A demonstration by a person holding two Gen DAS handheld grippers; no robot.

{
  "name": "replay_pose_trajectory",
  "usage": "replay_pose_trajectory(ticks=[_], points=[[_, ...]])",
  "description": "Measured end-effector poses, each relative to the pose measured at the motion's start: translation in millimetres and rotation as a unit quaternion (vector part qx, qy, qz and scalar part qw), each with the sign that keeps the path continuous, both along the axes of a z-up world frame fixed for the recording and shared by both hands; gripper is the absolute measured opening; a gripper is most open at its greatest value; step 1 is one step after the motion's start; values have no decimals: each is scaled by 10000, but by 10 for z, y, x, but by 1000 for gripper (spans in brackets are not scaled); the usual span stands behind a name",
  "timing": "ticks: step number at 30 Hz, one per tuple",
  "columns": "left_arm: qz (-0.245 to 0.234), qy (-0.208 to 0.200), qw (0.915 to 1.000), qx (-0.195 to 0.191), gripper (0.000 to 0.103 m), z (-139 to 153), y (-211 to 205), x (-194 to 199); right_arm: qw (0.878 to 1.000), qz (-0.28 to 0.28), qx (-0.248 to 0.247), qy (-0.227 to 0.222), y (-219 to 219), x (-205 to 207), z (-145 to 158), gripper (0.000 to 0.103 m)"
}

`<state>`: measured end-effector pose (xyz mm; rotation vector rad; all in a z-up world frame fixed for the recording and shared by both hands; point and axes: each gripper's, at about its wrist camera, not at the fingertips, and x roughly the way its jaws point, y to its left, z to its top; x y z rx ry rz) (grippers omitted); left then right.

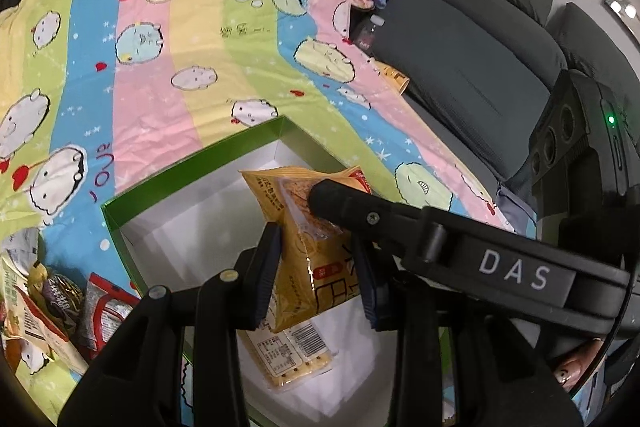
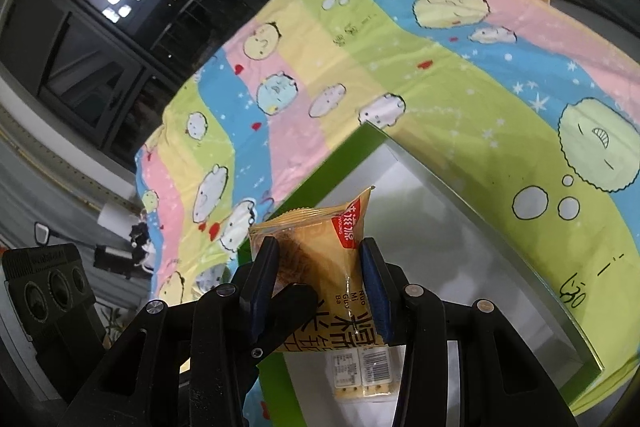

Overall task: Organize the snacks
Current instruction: 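Lift the yellow bag and carry it over the green box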

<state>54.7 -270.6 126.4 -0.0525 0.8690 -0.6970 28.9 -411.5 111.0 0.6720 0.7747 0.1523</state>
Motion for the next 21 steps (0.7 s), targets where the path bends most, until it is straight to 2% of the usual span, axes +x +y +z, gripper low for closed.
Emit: replay_pose_trajectory(ticks=[21], points=[[-54, 518, 9983, 243, 34, -326, -112, 169, 9971, -68, 27, 754, -54, 183, -320, 45]])
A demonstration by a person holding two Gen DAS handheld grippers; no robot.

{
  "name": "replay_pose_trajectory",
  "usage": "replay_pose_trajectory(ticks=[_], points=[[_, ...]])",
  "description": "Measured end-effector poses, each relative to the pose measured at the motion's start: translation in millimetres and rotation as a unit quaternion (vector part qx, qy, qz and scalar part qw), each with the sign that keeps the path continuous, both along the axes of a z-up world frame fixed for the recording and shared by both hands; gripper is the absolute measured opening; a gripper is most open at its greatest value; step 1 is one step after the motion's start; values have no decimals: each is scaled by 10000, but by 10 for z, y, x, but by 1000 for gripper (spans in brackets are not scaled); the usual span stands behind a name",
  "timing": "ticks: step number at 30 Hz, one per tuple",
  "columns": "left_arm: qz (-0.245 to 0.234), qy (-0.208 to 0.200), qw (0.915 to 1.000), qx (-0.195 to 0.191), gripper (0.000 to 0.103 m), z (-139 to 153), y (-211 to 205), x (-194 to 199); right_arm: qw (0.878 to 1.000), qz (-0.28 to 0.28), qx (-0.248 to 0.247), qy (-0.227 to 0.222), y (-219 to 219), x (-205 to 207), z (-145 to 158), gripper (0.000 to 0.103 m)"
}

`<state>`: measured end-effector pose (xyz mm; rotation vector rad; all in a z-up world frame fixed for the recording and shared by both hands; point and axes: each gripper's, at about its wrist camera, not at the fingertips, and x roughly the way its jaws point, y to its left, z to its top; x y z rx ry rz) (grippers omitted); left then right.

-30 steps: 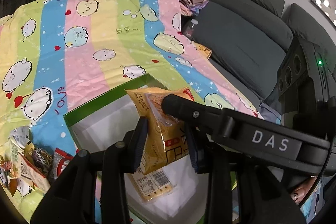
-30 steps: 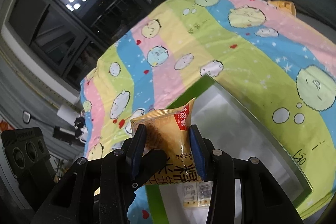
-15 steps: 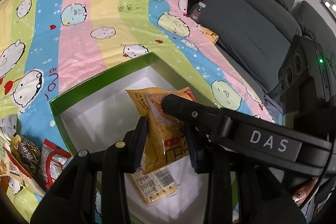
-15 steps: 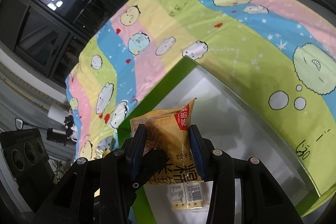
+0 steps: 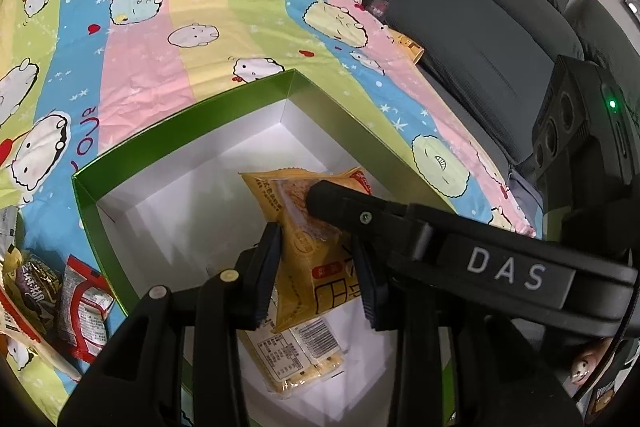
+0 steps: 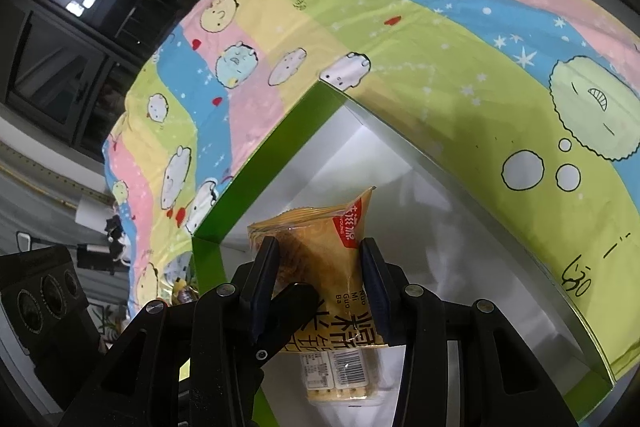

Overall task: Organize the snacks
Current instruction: 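Lift the yellow bag and carry it over the green box, then lower the yellow bag into the box and open the right tool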

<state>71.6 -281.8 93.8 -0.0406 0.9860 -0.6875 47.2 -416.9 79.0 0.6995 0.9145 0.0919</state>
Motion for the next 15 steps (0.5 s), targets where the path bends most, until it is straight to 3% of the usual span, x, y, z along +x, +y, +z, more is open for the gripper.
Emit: replay_pose_trajectory(ticks=[15], points=[[-21, 204, 9997, 138, 34, -127, -72, 41, 9995, -60, -85, 312, 0, 34, -118, 45]])
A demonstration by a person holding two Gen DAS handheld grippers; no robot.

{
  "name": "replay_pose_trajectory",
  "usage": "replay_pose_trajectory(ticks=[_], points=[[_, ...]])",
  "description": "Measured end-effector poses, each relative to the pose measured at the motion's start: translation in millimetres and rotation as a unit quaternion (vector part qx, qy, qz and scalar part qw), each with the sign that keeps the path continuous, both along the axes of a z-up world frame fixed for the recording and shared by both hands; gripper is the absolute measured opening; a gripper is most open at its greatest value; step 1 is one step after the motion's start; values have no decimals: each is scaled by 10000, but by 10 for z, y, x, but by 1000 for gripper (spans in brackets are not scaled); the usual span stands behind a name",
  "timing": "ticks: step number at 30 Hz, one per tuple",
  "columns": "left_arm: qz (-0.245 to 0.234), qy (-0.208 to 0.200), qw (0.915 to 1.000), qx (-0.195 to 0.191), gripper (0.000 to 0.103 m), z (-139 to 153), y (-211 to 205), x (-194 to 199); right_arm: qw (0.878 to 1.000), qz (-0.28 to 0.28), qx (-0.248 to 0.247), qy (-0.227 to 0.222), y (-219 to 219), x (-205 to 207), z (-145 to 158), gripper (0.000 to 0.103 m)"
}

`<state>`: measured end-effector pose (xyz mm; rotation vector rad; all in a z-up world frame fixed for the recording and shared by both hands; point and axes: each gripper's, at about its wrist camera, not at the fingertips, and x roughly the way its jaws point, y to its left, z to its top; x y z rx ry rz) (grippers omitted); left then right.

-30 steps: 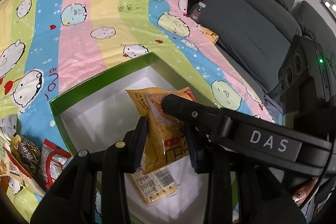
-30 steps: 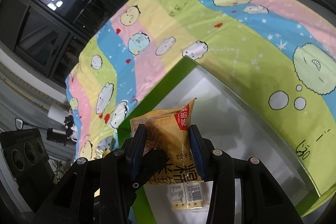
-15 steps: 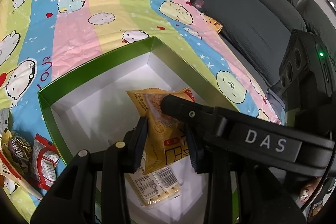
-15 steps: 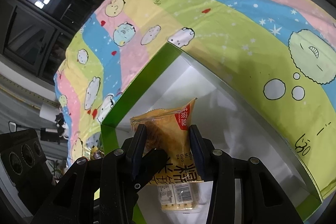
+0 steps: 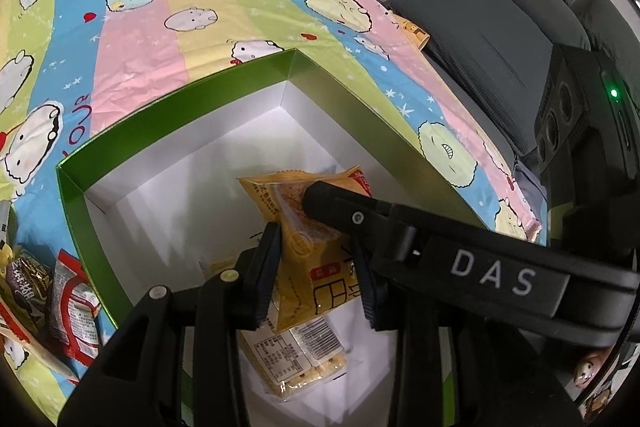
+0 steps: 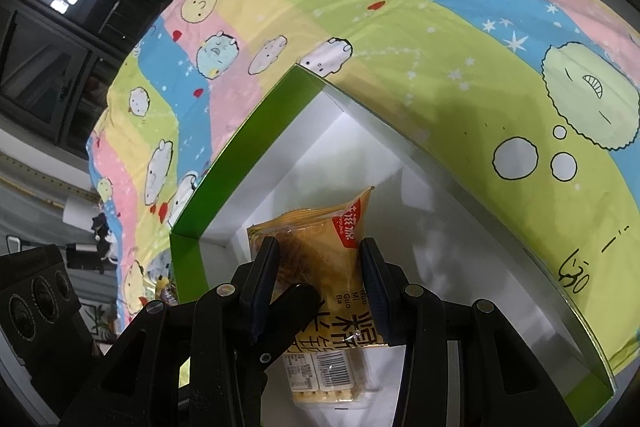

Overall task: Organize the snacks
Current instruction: 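Lower the yellow bag into the box and open the right tool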

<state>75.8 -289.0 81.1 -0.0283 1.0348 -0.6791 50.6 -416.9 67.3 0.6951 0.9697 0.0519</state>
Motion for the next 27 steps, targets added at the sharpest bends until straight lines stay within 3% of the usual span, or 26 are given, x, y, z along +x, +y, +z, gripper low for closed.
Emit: replay_pose_trajectory(ticks=[27], points=[[-11, 228, 9996, 141, 33, -151, -92, 50, 9989, -107, -237, 394, -15, 67, -121, 45]])
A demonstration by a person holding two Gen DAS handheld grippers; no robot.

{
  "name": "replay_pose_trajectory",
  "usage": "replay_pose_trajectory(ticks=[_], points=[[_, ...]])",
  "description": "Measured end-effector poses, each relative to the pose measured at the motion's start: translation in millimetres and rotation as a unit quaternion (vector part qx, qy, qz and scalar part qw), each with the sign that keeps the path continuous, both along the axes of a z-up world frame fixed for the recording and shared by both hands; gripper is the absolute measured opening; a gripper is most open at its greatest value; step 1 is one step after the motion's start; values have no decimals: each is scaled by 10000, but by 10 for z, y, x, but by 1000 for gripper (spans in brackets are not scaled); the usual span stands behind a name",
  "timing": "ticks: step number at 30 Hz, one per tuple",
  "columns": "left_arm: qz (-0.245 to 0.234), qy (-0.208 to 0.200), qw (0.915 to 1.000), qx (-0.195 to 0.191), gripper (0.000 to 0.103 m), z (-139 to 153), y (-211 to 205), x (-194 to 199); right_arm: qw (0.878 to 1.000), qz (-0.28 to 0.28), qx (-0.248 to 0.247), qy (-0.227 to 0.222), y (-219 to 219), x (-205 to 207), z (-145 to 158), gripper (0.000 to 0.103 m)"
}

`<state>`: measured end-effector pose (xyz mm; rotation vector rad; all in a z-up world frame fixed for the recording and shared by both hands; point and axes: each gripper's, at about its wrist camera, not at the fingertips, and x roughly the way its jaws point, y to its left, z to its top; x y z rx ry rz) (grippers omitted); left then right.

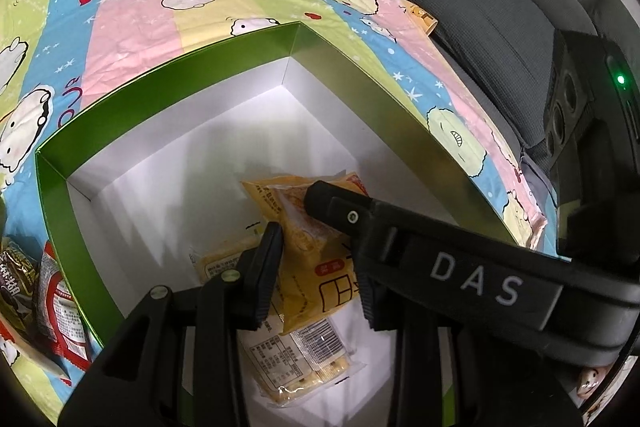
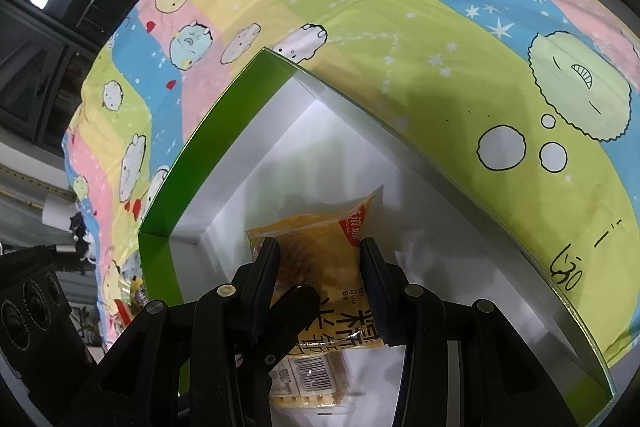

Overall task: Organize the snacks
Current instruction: 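Lower the yellow bag into the box and open the right tool, then withdraw the right tool and reach toward a red-edged packet on the pile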

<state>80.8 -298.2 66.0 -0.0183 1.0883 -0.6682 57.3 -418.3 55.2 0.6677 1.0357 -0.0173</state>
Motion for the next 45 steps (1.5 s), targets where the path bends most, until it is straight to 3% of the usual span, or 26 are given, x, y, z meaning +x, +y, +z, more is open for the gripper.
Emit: replay_pose_trajectory(ticks=[28, 35, 37, 39, 45], points=[[94, 366, 9993, 27, 42, -110, 31, 41, 9994, -98, -251, 204, 7, 12, -36, 45], [169, 54, 9998, 113, 40, -28, 39, -31, 9993, -40, -329, 145, 26, -30, 19, 46], [313, -85, 9993, 206, 40, 44, 80, -64, 9993, -64, -372, 54, 35, -63, 83, 54], [373, -191, 9989, 192, 41, 125, 116, -87, 9990, -93, -426, -119, 48, -119, 180, 68], [586, -792, 9951, 127, 56, 481, 418, -322, 9962, -95, -566, -656, 159, -275, 498, 69]])
